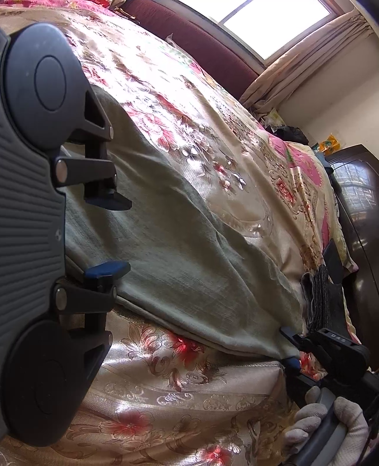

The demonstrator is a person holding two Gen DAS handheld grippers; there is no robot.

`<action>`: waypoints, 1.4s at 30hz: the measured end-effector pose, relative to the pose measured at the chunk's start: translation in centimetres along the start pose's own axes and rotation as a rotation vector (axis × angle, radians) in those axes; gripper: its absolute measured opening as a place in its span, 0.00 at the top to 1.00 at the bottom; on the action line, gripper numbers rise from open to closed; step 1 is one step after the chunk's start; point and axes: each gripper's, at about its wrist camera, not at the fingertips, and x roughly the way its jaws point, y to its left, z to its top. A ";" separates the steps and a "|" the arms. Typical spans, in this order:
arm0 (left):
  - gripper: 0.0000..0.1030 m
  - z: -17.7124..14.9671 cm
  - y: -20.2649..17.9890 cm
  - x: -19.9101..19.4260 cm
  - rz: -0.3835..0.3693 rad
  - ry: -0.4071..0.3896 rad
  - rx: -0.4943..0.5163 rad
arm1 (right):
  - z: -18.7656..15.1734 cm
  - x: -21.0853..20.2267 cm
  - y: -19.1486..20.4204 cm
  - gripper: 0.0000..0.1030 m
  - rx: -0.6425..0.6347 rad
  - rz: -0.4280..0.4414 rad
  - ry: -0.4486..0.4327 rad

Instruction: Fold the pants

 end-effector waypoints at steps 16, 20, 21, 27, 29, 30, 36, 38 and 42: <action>0.47 0.7 -0.1 0.7 -0.004 0.020 0.027 | 0.1 0.9 1.6 0.87 -0.037 0.140 0.002; 0.47 0.6 -0.2 0.9 -0.004 0.015 0.034 | 0.2 -0.3 0.5 0.91 -0.064 0.079 -0.031; 0.47 0.6 -0.2 0.9 -0.003 0.016 0.032 | 0.3 -0.4 0.1 0.91 -0.058 0.080 -0.029; 0.47 0.4 -0.2 0.6 -0.001 0.013 0.030 | 0.0 -2.6 -0.5 0.85 -0.077 -0.010 -0.042; 0.47 0.4 -0.3 0.7 -0.002 0.012 0.028 | -0.3 -2.9 -1.0 0.88 -0.080 -0.005 -0.054; 0.47 0.4 -0.3 0.7 -0.002 0.012 0.030 | -0.4 -2.9 -1.2 0.88 -0.076 -0.006 -0.056; 0.47 0.5 -0.4 0.7 0.005 0.020 0.036 | -1.3 -1.0 -0.1 0.83 -0.077 0.029 -0.069; 0.47 0.6 -0.6 0.7 0.010 0.024 0.045 | -2.0 -0.4 1.1 0.83 -0.134 0.029 -0.078; 0.47 0.8 -0.9 0.9 0.014 0.033 0.065 | -4.0 0.5 4.9 0.83 -0.369 -0.030 -0.095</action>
